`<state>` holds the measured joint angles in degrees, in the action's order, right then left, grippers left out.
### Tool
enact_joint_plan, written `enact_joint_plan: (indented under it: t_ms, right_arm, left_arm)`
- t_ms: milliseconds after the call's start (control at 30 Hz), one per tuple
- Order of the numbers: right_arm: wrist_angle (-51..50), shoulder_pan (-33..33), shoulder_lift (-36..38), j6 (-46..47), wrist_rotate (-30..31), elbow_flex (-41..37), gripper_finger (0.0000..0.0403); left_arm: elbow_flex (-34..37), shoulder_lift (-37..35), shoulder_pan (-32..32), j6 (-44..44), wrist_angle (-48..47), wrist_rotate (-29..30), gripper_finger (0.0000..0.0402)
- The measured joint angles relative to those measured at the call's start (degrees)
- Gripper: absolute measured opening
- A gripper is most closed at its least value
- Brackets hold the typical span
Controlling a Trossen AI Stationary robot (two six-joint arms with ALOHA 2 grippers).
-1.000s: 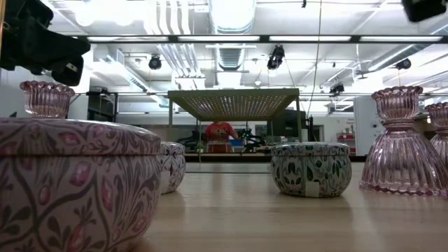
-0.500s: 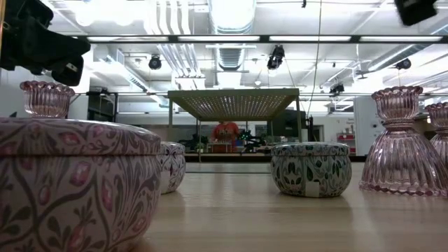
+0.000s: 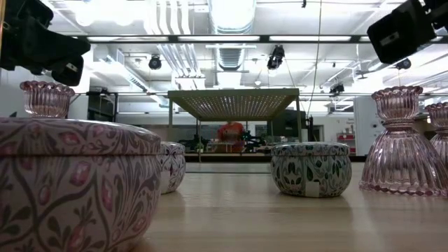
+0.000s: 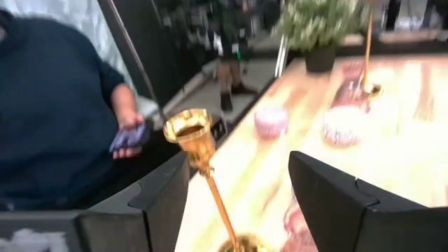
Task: Pick & Place candle stick holders
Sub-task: Put the middle gold candle holder on the shelf
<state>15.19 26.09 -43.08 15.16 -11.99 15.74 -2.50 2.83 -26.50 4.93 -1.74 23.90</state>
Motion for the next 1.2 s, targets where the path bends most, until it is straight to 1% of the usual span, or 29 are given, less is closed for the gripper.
enact_joint_plan:
  t_ms: [167,333,500,633,733,933,1033,1200]
  right_arm:
    - [-4.18,2.03,-6.11,3.72,-0.48,3.19,0.0237]
    - [-4.07,5.5,-11.6,5.66,0.17,4.82,0.0229]
    - [-3.15,9.25,-16.98,5.36,5.27,6.76,0.0224]
    - [0.03,10.96,-20.65,4.33,7.55,7.72,0.0224]
    - [2.02,11.75,-22.54,3.88,8.11,8.07,0.0224]
    - [6.18,12.7,-24.85,1.5,11.9,8.18,0.0224]
    - [6.65,12.7,-25.3,0.43,12.29,8.22,0.0222]
    - [6.65,12.68,-25.23,-1.15,13.7,8.25,0.0202]
  left_arm:
    - [-0.02,0.0,-0.02,-0.01,0.0,-0.02,0.0012]
    - [-0.01,0.0,-0.01,0.0,0.0,0.0,0.0012]
    - [-0.02,0.0,-0.02,-0.02,0.0,-0.02,0.0012]
    - [-0.01,-0.01,-0.01,-0.02,0.0,-0.02,0.0012]
    - [-0.02,0.0,-0.02,0.0,0.0,0.0,0.0012]
    - [0.0,0.0,-0.01,-0.01,0.0,-0.02,0.0012]
    - [0.0,0.0,0.0,-0.02,0.0,-0.02,0.0012]
    - [0.0,-0.02,-0.02,-0.01,0.0,-0.01,0.0012]
